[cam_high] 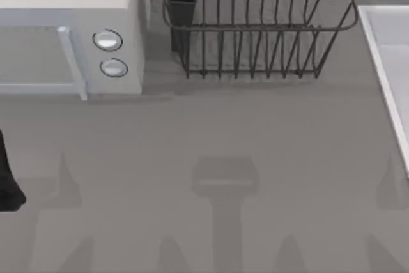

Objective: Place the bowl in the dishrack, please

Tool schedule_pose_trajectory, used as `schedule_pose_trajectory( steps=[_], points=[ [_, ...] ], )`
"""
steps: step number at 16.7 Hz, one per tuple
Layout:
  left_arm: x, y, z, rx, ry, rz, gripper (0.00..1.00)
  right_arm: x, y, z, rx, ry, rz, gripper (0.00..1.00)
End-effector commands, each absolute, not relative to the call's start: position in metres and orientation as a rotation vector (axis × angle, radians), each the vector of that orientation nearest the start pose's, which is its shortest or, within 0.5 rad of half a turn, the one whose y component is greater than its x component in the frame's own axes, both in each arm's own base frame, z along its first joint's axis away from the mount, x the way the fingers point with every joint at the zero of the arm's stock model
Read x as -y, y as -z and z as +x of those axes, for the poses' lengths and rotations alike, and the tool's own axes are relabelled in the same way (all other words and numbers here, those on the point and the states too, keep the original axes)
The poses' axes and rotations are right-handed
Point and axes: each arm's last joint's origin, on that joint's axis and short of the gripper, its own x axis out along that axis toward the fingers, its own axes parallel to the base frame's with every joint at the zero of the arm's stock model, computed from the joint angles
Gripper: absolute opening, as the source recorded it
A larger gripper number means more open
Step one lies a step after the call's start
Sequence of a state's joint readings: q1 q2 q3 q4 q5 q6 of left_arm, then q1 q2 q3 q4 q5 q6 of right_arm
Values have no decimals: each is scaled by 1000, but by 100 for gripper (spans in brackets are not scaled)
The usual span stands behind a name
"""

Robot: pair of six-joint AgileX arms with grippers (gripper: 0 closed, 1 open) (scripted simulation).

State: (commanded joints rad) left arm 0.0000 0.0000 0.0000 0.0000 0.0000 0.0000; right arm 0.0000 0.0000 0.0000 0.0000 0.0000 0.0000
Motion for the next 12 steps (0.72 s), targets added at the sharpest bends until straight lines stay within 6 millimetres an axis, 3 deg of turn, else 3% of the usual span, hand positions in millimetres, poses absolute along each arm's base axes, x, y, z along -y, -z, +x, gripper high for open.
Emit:
schedule_pose_trajectory(
  steps=[3,6,12],
  points=[
    [1,-160,106,0,0,0,100,2,-162,106,-10,6,-7,100],
    [1,-160,106,0,0,0,100,7,-178,107,-99,55,-56,100],
    [1,-160,106,0,0,0,100,37,-224,133,-572,190,-182,100]
  ],
)
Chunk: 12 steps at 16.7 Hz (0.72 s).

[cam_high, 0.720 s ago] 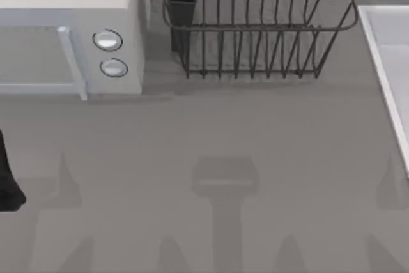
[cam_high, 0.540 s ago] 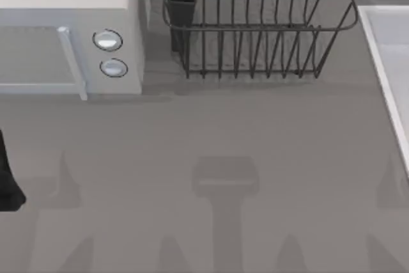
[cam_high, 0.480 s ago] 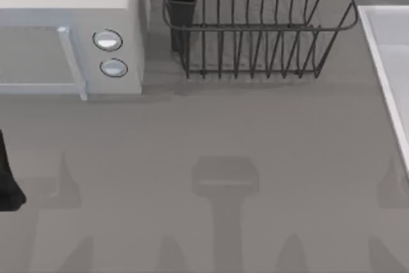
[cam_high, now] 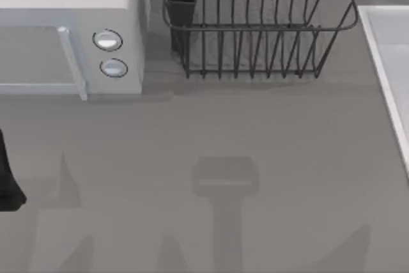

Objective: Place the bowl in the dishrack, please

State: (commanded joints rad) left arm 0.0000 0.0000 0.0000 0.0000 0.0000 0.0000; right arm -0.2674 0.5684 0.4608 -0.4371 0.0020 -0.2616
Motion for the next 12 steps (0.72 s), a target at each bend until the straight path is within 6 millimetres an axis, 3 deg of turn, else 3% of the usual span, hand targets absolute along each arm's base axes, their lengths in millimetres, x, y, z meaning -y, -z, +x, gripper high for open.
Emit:
schedule_pose_trajectory(
  steps=[6,12],
  points=[
    [1,-160,106,0,0,0,100,101,-239,185,-1178,169,-159,100],
    [1,-160,106,0,0,0,100,168,-233,213,-1509,50,-35,100]
  ],
)
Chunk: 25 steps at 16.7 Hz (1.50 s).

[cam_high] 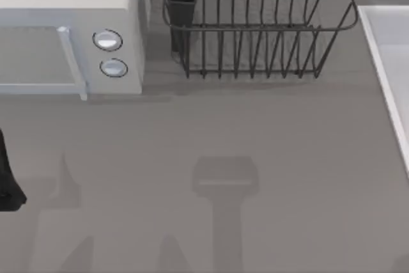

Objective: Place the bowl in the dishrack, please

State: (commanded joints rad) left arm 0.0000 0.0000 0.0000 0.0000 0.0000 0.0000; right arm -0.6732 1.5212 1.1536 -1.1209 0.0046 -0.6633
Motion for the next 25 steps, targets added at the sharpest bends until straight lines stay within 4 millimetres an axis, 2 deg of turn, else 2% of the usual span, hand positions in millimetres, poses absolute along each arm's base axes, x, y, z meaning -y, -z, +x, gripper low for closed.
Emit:
schedule_pose_trajectory(
  steps=[3,10,12,17,19,24,25],
  points=[
    [1,-160,106,0,0,0,100,185,-229,218,-1567,11,5,100],
    [1,-160,106,0,0,0,100,186,-224,218,-1572,6,7,100],
    [1,-160,106,0,0,0,100,187,-209,220,-1575,6,10,100],
    [1,-160,106,0,0,0,100,189,-150,221,-1562,14,2,100],
    [1,-160,106,0,0,0,100,187,-134,219,-1568,10,5,100],
    [1,-160,106,0,0,0,100,187,-129,218,-1571,8,8,100],
    [1,-160,106,0,0,0,100,187,-129,218,-1571,8,8,92]
  ],
)
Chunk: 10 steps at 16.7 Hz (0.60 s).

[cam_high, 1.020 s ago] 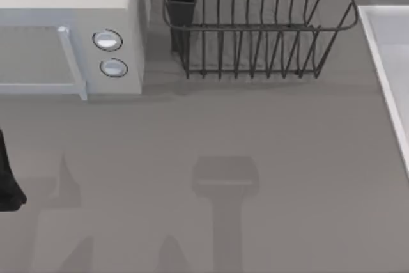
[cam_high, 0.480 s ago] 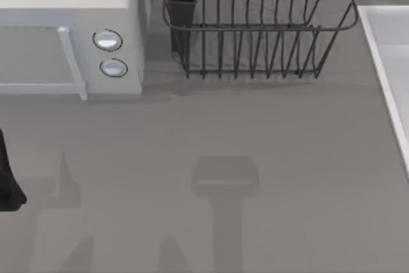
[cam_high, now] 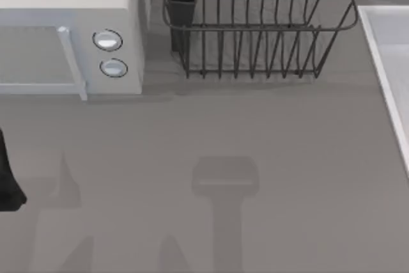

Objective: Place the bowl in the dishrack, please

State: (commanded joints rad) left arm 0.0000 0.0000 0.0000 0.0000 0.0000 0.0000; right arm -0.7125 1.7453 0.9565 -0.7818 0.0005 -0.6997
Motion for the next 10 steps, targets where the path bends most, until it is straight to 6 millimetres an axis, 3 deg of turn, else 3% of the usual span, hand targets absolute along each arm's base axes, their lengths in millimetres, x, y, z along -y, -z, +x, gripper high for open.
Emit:
schedule_pose_trajectory(
  steps=[10],
  points=[
    [1,-160,106,0,0,0,100,187,-129,218,-1571,8,8,17]
  ],
)
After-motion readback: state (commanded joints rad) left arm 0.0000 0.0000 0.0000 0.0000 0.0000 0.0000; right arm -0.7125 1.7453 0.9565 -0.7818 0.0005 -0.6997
